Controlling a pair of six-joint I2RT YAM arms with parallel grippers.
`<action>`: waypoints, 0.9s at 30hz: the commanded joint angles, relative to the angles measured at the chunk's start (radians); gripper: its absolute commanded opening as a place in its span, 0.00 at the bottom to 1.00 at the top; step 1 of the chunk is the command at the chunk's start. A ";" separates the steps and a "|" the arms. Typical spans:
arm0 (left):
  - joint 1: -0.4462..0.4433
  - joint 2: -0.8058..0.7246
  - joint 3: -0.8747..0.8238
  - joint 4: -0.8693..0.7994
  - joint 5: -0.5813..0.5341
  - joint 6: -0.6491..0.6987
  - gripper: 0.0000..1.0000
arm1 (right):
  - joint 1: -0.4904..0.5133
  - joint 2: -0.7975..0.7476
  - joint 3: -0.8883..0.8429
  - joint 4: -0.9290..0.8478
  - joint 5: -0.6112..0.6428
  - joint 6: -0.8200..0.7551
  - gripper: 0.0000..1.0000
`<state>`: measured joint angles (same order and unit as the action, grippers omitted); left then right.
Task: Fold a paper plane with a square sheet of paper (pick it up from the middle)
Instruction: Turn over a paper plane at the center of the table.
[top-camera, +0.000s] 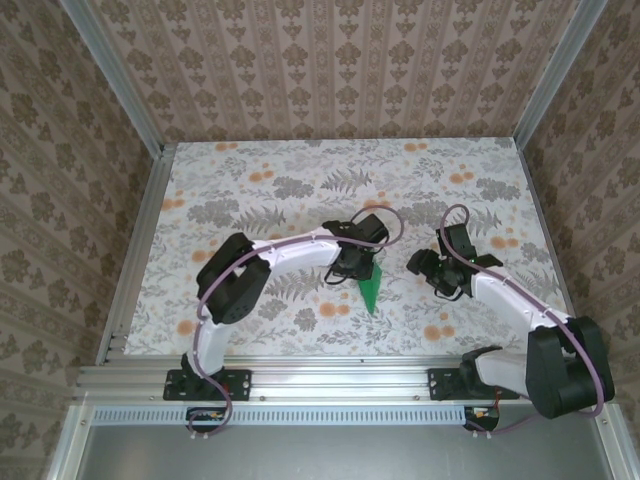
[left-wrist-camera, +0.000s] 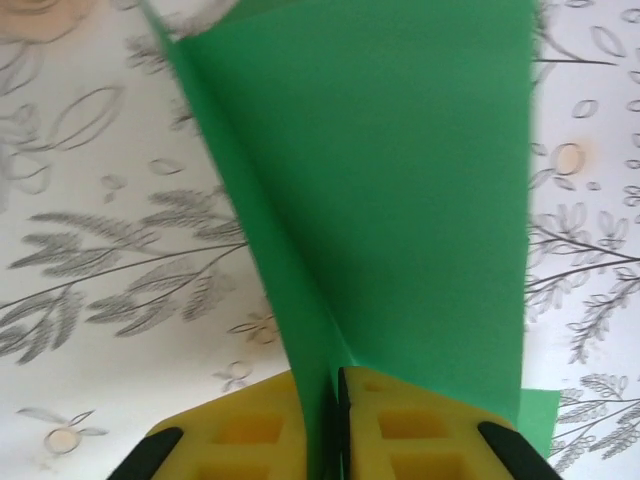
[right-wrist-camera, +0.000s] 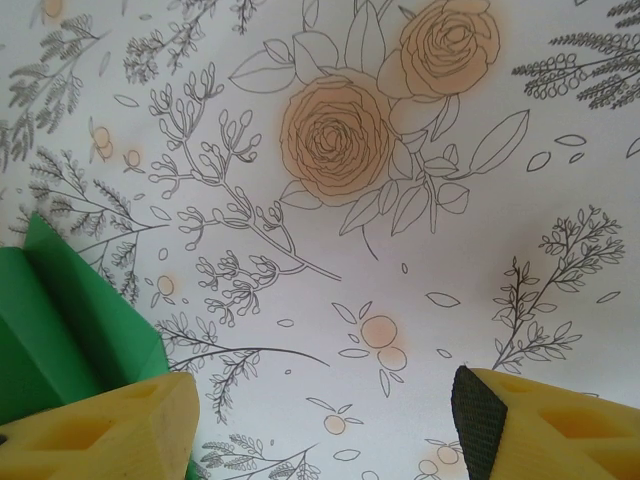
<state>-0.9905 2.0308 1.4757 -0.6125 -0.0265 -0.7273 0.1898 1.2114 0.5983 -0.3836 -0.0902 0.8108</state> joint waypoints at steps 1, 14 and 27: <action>0.040 -0.095 -0.074 0.112 0.071 -0.002 0.11 | 0.014 0.021 0.018 -0.003 -0.022 -0.018 0.70; 0.201 -0.201 -0.368 0.465 0.285 -0.033 0.00 | 0.253 0.057 0.077 0.078 -0.016 -0.050 0.60; 0.245 -0.195 -0.437 0.559 0.354 -0.087 0.01 | 0.511 0.320 0.313 0.026 0.088 -0.143 0.59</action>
<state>-0.7567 1.8606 1.0531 -0.0891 0.2981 -0.7868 0.6846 1.4975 0.8749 -0.3161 -0.0658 0.6914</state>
